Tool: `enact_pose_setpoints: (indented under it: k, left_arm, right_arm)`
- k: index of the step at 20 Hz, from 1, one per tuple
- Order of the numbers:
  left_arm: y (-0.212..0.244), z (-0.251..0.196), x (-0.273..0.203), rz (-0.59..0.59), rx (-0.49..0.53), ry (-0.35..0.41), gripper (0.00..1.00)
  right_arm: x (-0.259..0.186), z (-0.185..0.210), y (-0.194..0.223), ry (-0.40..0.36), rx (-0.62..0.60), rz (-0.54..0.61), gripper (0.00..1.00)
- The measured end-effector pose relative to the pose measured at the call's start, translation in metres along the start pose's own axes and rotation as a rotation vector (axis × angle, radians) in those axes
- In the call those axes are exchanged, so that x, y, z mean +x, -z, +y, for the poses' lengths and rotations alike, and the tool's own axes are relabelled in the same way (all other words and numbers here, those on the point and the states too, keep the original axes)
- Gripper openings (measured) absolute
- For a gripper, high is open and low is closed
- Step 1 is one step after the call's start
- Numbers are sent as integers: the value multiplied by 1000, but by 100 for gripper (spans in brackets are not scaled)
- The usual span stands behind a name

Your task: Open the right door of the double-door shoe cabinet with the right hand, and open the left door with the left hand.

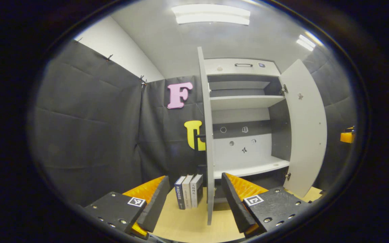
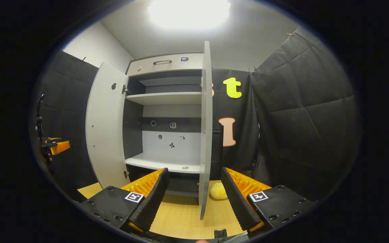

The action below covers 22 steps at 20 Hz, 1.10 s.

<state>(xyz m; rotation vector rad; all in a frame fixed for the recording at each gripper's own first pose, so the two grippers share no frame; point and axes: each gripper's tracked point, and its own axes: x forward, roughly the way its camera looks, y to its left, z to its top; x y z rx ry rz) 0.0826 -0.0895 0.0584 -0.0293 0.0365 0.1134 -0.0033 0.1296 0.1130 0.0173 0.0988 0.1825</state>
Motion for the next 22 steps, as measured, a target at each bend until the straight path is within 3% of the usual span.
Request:
enact_pose_setpoints:
  k: [7,9,10,15,16,21,22]
  left_arm:
    - [-1,20,-7,-13,-11,-64,91]
    - [-3,19,-8,-20,-3,-69,90]
    - [-5,20,-10,-25,2,-71,91]
    - [-12,16,-15,-44,22,-71,90]
    - [-10,15,-16,-41,23,-71,90]
    - [-11,16,-18,-42,32,-77,90]
    - [-11,17,-18,-44,33,-79,90]
  right_arm:
    - [5,-6,-2,24,-8,-19,97]
    - [4,-8,-3,29,-3,-25,93]
    - [4,-10,-4,31,2,-29,98]
    - [5,-16,-10,42,10,-49,97]
    - [5,-17,-10,43,13,-54,93]
    - [5,-17,-17,50,7,-74,93]
    - [5,-18,-18,54,8,-83,97]
